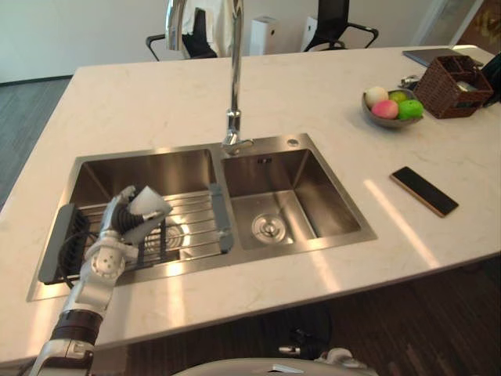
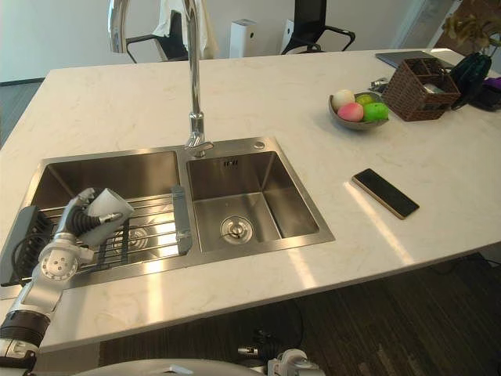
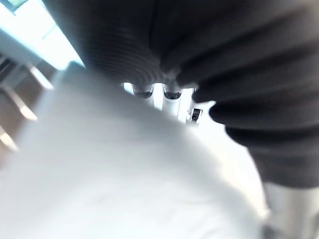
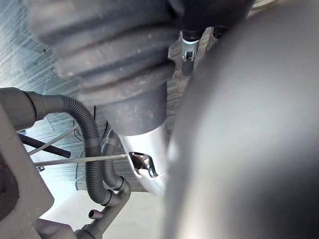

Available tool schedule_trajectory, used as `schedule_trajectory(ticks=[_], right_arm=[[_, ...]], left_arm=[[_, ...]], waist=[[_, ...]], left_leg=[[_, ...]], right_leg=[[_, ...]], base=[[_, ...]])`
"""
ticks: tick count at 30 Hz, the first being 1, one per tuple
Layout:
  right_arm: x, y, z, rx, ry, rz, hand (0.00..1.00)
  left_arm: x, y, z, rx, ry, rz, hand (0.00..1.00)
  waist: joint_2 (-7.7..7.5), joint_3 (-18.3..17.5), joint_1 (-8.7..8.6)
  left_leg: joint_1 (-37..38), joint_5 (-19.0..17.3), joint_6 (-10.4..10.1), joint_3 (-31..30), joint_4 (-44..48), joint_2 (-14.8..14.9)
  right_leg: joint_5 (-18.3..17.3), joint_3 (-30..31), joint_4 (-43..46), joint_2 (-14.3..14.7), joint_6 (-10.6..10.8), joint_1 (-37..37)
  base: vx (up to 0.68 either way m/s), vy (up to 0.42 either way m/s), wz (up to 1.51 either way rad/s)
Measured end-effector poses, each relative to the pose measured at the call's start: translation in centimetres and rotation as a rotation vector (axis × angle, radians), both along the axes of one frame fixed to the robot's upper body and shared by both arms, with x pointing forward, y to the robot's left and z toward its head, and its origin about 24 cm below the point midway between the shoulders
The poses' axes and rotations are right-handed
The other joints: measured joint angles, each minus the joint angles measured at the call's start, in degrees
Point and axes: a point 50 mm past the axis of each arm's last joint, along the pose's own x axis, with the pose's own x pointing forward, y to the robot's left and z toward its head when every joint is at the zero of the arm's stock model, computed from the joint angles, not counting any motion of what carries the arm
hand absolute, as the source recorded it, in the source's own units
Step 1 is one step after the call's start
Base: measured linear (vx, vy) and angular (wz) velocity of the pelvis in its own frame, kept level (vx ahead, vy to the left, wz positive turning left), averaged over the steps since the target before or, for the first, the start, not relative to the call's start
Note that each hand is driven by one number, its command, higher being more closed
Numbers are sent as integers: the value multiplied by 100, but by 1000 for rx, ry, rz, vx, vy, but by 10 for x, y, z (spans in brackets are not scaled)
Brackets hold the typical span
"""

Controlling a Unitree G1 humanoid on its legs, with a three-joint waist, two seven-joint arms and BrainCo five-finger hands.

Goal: Walk over to the sink, pick up the cup, carry it to the dishwasher, place the cup inside the dishwasher, then close the dishwasher door

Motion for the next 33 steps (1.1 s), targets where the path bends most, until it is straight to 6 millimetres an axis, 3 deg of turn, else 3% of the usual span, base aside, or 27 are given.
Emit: schedule_trajectory(ticks=[3,7,13,20,21,29,33], right_arm=[[-4,-1,0,6,-3,-32,0],[-13,-7,1,14,-19,-107,0],[-24,-8,1,16,-8,-176,0],[-33,-6,0,21,25,-225,0],[-33,-5,0,24,29,-224,0],[-34,-3,-1,31,56,-207,0],[-33,-3,-1,33,59,-195,0]], left_arm=[[-5,-5,54,-86,-298,-16,100],[-35,-27,98,-176,-647,-45,100],[-68,-21,93,-239,-751,70,100],[-84,-31,99,-181,-802,46,100],[-83,-33,99,-161,-794,30,0],[-66,-74,82,142,-616,-204,0],[-53,-82,81,311,-567,-285,0]], waist=[[2,-1,96],[110,-81,179],[126,-292,212],[46,-463,383],[12,-483,395],[-44,-548,383],[-23,-593,365]], left_leg=[[-11,17,3,-27,0,8],[-137,35,15,-173,-4,30],[-225,84,60,-273,-6,32],[-347,206,38,-323,-6,8],[-358,214,38,-322,-6,9],[-389,229,51,-268,-6,7],[-413,246,72,-170,-6,9]], right_leg=[[-19,-97,52,4,-21,-2],[-44,-177,222,5,-59,-115],[-37,-277,245,8,-74,-169],[6,-381,239,-18,-75,-268],[27,-381,215,-18,-77,-266],[108,-340,145,-24,-64,-283],[158,-238,118,-24,-61,-315]], base=[[-27,-37,9],[-81,-34,14],[-87,-26,9],[-54,-3,7],[-38,6,0],[-7,2,-2],[1,7,-10]])
